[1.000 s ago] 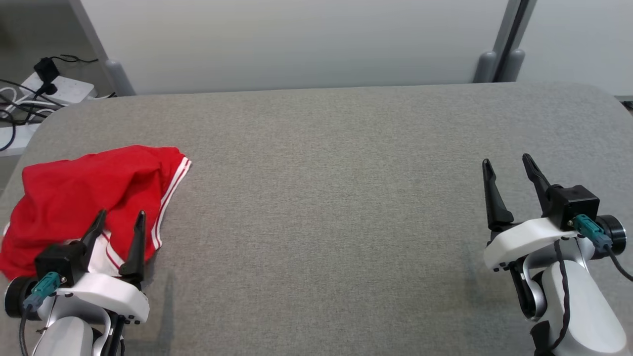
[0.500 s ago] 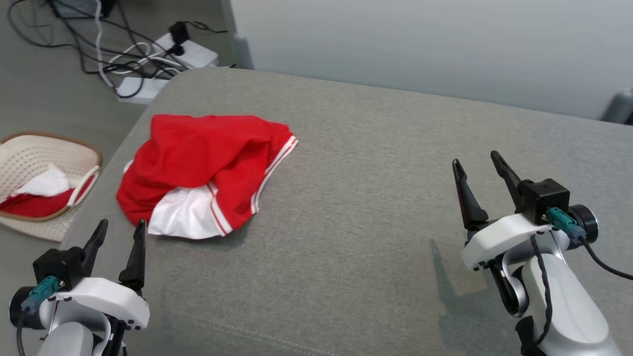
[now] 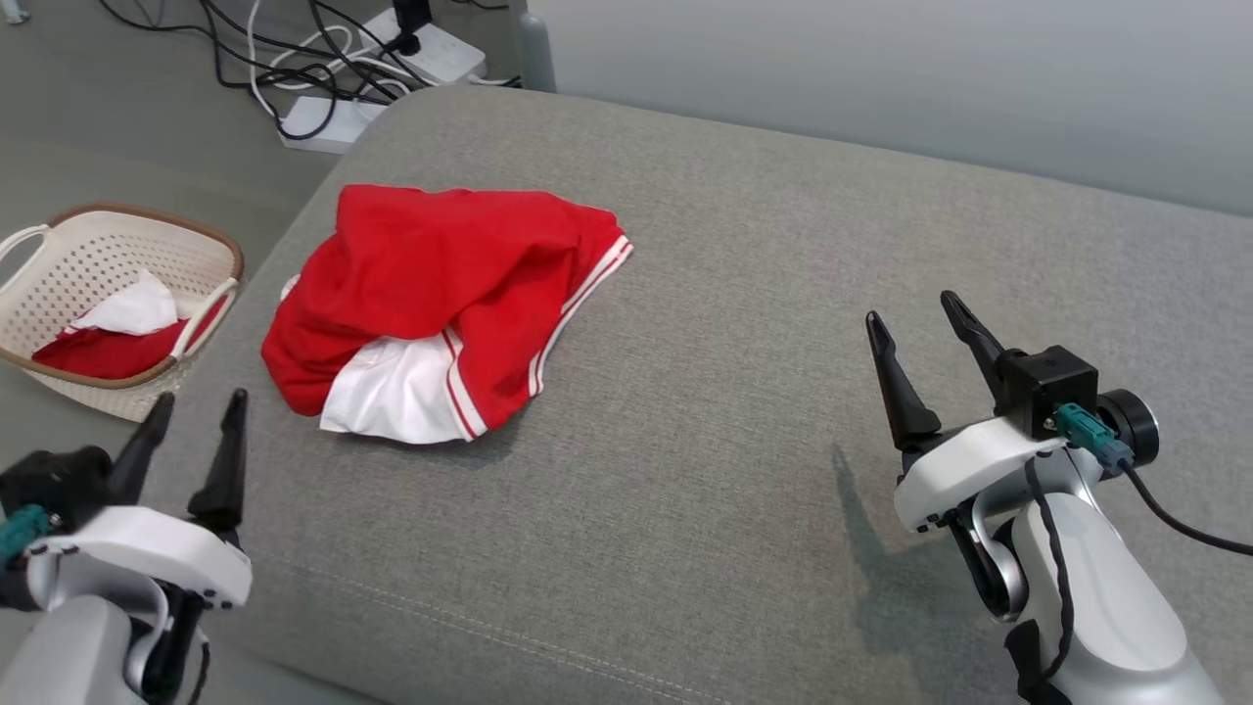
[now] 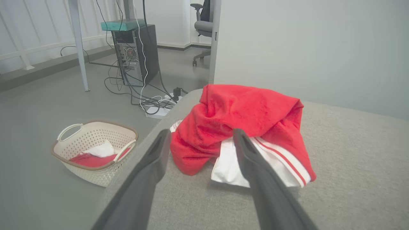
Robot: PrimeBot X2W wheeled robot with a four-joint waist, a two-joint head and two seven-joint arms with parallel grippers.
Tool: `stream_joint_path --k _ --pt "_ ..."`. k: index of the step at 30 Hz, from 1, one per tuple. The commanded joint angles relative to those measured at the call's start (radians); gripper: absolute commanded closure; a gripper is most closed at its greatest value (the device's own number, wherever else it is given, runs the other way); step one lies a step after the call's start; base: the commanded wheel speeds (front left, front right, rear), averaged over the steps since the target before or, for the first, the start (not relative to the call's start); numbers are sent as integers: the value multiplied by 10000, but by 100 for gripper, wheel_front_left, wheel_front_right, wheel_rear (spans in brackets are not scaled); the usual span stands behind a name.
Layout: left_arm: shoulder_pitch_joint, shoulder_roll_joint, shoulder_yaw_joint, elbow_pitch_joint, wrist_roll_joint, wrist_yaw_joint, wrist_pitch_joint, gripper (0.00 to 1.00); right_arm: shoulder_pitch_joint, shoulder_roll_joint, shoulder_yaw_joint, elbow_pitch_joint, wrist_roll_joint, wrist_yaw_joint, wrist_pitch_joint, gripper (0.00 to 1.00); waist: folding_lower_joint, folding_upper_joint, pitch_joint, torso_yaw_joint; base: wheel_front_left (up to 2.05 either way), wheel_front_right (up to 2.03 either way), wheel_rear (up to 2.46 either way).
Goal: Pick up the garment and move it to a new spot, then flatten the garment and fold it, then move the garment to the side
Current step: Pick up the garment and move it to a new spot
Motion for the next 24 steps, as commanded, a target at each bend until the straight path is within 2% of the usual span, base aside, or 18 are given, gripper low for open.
stream_joint_path --k 1,17,20,24 --pt "-810 690 233 -184 -401 -39 -103 0 -265 68 223 -436 -45 42 -134 0 0 -1 370 -415 0 0 0" --pt "-2323 3245 -1495 487 -4772 -39 -103 0 279 68 559 -2303 -719 42 -134 0 0 -1 2134 -2693 0 0 0" --pt "-2350 3780 -1888 823 -5369 -39 -103 0 543 68 629 -2878 -750 42 -134 0 0 -1 2414 -3136 0 0 0" --pt "-2361 4115 -2008 1365 -5611 -39 -103 0 792 68 598 -3362 -829 42 -134 0 0 -1 2705 -3491 0 0 0"
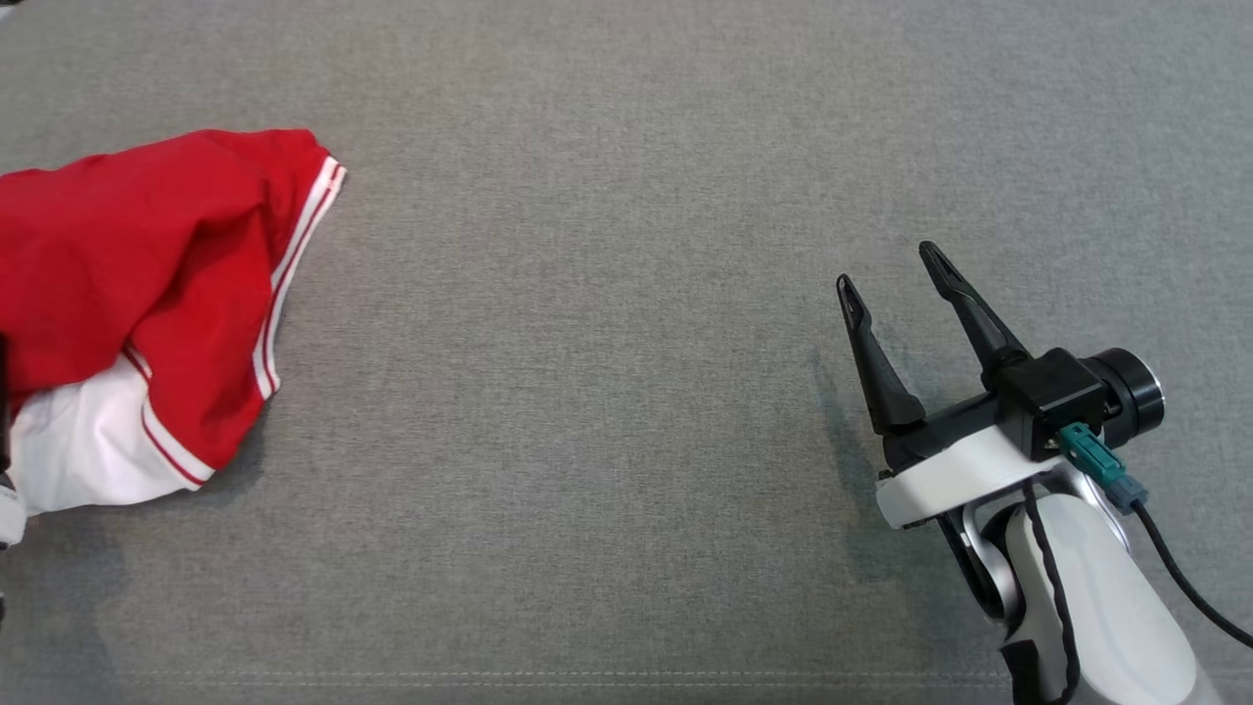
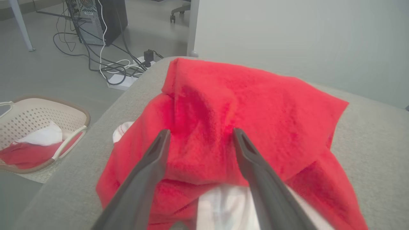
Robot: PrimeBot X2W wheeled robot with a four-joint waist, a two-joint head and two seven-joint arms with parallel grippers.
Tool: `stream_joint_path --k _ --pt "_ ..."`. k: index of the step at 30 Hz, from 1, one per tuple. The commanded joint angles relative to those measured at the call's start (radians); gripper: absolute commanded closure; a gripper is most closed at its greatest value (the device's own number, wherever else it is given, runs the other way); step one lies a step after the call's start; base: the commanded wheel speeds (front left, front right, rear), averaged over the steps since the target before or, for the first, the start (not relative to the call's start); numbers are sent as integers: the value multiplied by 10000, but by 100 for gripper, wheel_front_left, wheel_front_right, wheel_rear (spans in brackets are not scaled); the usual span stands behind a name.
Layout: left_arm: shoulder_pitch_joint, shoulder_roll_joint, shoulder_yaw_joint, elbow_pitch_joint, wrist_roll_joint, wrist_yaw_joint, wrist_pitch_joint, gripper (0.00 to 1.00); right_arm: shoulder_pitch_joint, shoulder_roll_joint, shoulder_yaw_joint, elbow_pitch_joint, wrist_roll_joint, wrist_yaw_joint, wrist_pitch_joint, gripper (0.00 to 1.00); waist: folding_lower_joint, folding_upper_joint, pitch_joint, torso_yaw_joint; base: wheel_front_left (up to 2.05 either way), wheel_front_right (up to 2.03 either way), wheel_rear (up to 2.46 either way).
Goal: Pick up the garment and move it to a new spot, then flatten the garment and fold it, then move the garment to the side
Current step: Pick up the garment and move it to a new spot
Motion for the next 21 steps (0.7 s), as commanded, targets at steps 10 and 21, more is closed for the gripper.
stream_joint_path --k 10,21 --pt "-523 835 772 -167 290 -40 -90 100 535 105 -125 -839 -11 42 -116 0 0 0 202 -566 0 0 0" --pt "-646 -517 2593 -5054 2821 -40 -90 100 551 105 -274 -420 538 42 -116 0 0 0 -421 -558 0 0 0"
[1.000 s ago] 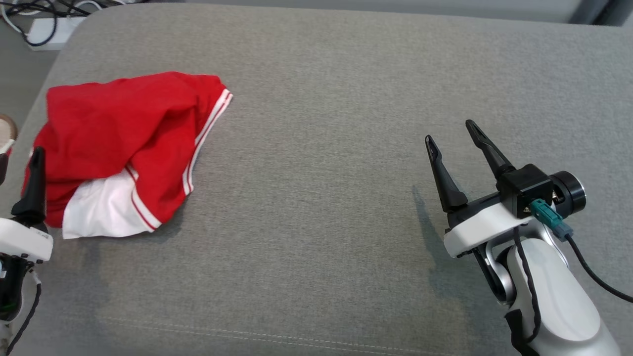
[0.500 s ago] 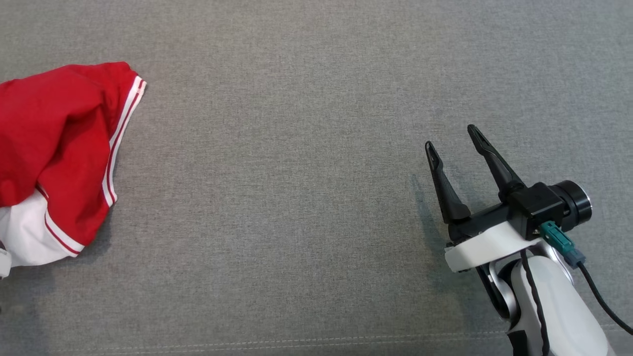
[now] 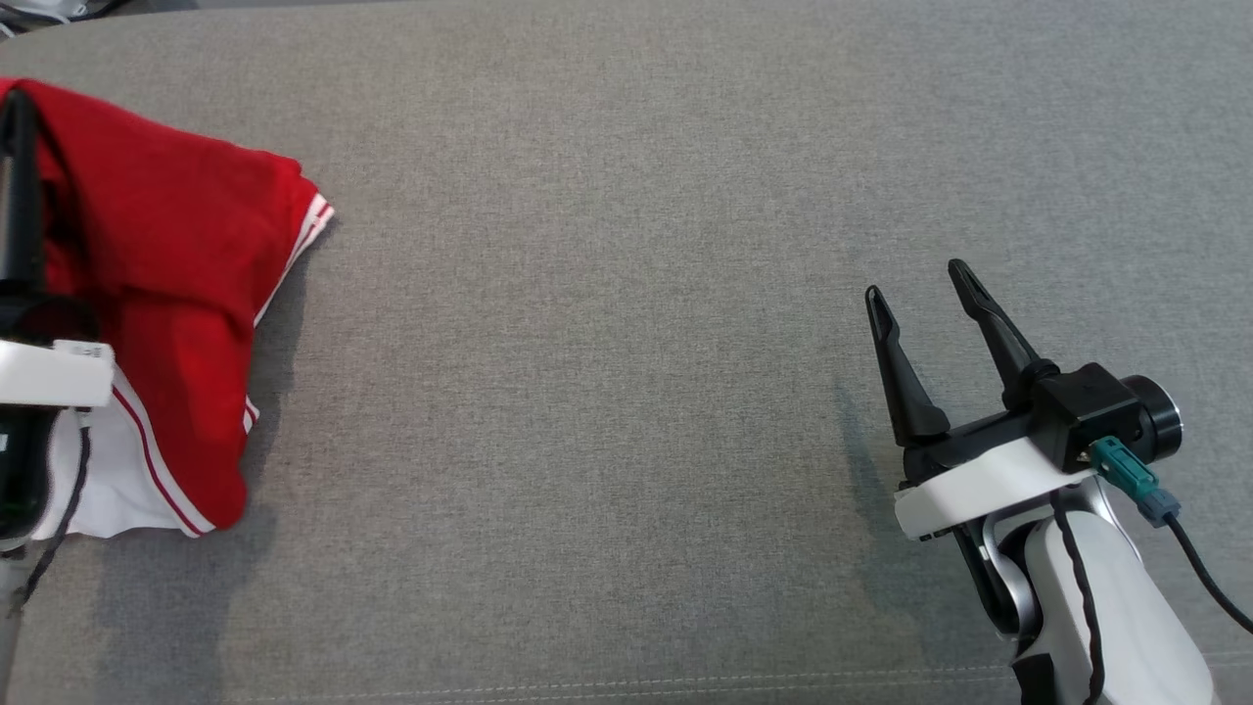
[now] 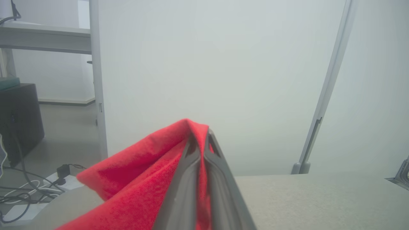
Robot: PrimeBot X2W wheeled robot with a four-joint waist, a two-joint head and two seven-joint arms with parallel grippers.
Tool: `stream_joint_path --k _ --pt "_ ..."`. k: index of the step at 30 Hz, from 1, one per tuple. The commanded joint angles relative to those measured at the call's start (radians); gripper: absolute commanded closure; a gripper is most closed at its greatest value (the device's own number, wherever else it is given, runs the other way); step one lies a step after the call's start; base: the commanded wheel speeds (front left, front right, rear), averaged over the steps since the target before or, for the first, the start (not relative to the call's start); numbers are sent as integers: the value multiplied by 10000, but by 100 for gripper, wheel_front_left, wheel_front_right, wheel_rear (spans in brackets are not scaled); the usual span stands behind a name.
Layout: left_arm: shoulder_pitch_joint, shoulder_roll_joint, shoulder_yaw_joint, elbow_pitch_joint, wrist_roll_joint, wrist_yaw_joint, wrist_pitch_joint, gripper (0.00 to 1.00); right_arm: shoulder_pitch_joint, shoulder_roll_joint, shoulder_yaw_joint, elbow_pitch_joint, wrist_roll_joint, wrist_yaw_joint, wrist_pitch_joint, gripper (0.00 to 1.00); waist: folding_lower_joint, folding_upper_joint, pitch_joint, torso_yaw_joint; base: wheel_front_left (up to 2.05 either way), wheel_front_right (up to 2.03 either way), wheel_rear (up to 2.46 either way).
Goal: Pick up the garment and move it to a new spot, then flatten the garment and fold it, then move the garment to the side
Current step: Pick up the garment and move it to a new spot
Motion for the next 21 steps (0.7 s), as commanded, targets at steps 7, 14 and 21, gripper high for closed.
stream_joint_path --k 7,14,21 --pt "-954 -189 -912 -2550 544 -40 -86 100 205 87 352 -213 486 42 -116 0 0 0 -387 -787 0 0 0" --pt "-1507 -628 -1558 -2484 1048 -34 -86 100 637 88 731 -514 796 42 -116 0 0 0 -428 -2090 0 0 0" --pt "-511 -401 -1574 -780 1376 30 -86 96 1247 88 1235 -1289 905 42 -116 0 0 0 4 -3357 0 0 0"
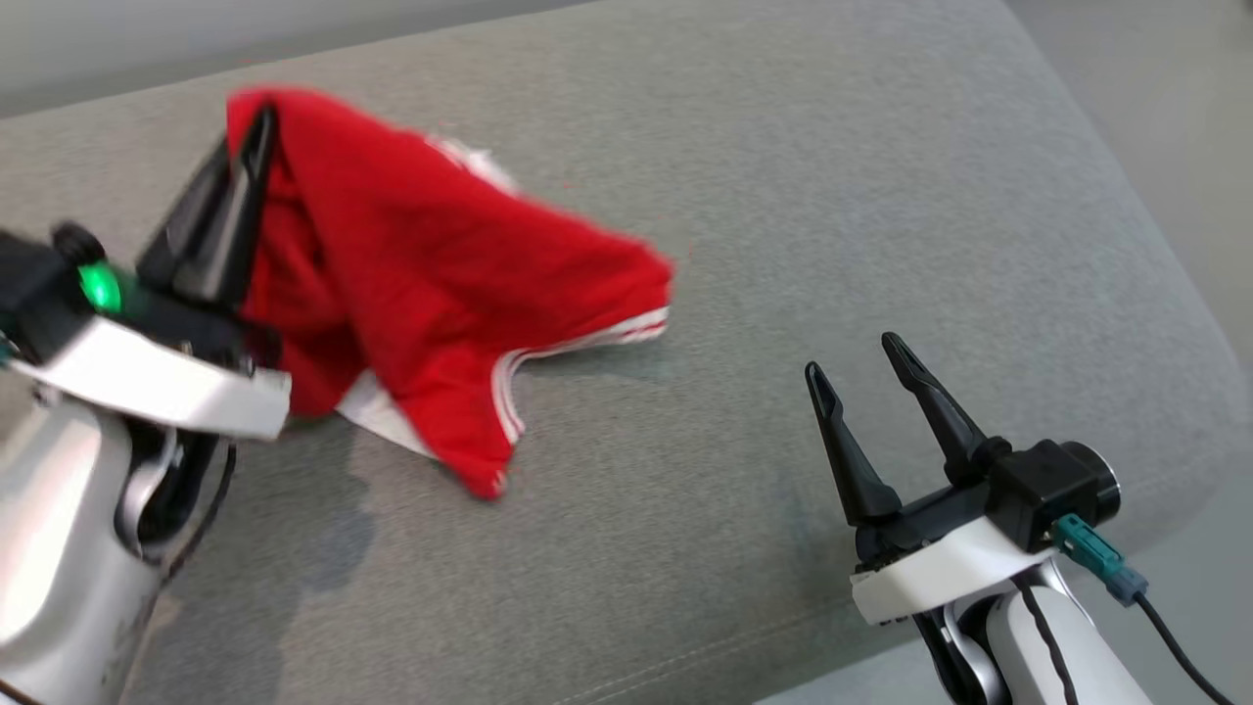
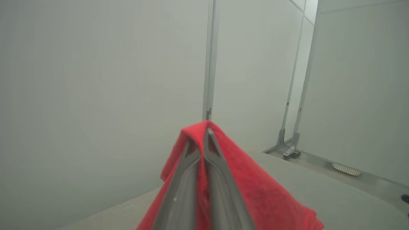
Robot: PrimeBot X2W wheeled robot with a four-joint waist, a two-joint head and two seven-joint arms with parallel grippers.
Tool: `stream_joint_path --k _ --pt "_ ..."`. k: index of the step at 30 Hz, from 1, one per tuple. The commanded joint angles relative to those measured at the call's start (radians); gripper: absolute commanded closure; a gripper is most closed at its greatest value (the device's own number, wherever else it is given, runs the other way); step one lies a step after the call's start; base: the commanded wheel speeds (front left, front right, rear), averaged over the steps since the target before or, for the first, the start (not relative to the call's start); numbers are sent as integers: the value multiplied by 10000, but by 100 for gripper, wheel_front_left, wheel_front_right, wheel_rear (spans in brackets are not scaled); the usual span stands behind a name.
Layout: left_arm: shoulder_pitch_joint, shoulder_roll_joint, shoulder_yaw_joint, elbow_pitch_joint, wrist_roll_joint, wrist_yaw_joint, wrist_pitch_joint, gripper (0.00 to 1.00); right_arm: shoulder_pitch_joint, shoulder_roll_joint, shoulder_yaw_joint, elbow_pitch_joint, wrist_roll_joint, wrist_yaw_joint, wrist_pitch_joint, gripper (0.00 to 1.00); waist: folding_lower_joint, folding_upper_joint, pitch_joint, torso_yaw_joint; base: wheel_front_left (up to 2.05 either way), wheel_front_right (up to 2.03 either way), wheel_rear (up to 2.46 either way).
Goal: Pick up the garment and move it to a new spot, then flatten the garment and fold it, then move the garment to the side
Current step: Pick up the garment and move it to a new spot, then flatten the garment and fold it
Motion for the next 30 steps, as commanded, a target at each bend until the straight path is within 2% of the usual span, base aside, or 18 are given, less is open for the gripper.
stream_joint_path --k 1,2,7,14,23,30 --pt "287 513 237 201 -19 -17 -47 51 143 49 190 -361 42 42 -116 0 0 0 291 -400 0 0 0" --pt "505 563 138 469 -25 -28 -47 0 214 49 186 -432 30 42 -116 0 0 0 323 -412 0 0 0" --pt "1170 661 328 1362 87 -54 -47 0 337 49 164 -568 -34 42 -116 0 0 0 348 -236 0 0 0" --pt "1985 415 1378 1479 762 -71 -47 0 2 49 229 -181 -45 42 -116 0 0 0 -39 712 0 0 0" --pt "2706 -519 2511 1193 1447 -73 -47 0 -694 49 191 1059 45 42 -116 0 0 0 -839 2388 0 0 0" --pt "3362 -1056 2743 1194 1608 -74 -47 0 -815 49 221 2088 384 42 -116 0 0 0 -1459 3545 0 0 0"
